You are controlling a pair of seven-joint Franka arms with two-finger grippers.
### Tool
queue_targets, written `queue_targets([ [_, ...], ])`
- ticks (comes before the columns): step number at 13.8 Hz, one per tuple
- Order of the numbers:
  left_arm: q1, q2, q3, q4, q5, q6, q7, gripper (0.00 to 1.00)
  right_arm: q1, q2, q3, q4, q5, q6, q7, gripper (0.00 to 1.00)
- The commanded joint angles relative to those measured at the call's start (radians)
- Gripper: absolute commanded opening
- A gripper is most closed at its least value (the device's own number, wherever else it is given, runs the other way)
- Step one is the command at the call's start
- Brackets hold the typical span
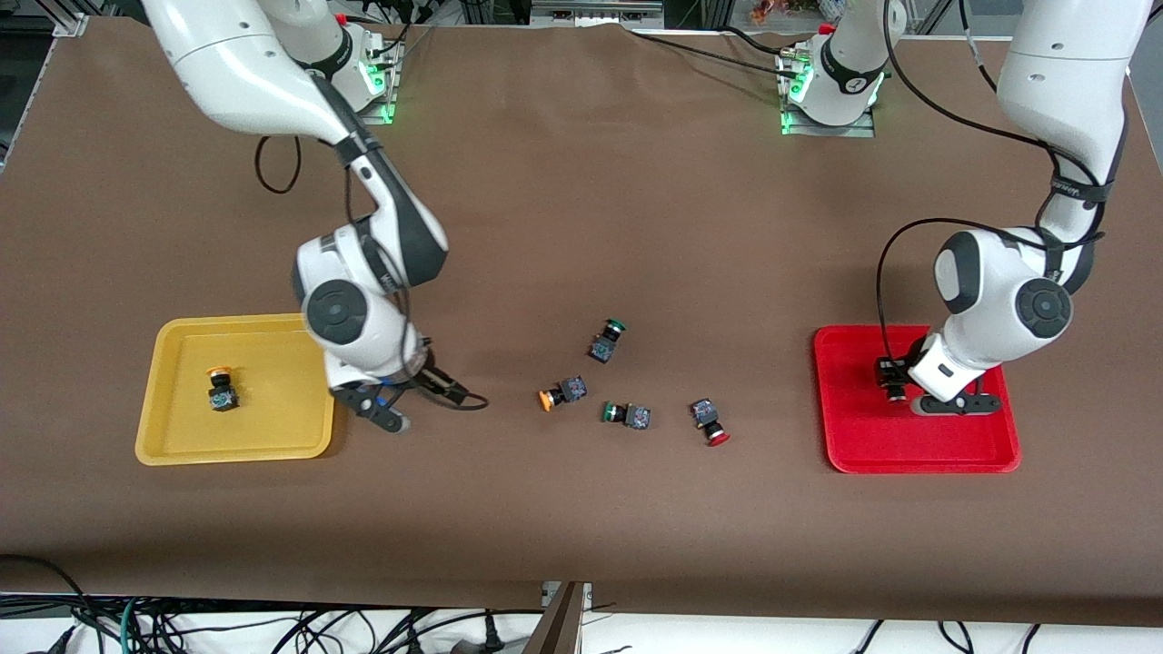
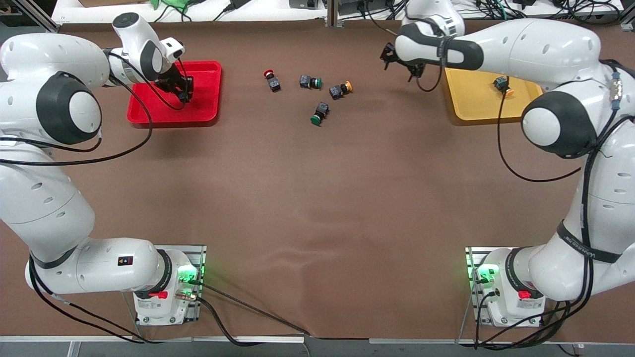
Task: Place red and yellow buttons in trays
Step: 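Lower the red button into the red tray while the right gripper returns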
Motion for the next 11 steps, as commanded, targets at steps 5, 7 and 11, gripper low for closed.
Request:
queue_targets([
  [5, -0.010, 0.007, -0.003, 0.020, 0.014, 0.000, 0.037, 1.00, 0.151, 0.143, -0.015, 0.158, -0.085, 0.145, 0.398, 0.99],
  [7, -0.012, -0.010, -0.003, 0.057, 0.012, -0.041, 0.034, 1.00, 0.197, 0.201, -0.032, 0.248, -0.094, 0.145, 0.490, 0.99],
  [11, -0.050, -0.039, -0.004, 0.173, 0.002, -0.157, -0.064, 1.00, 0.315, 0.319, -0.122, 0.386, -0.094, 0.147, 0.607, 0.98],
])
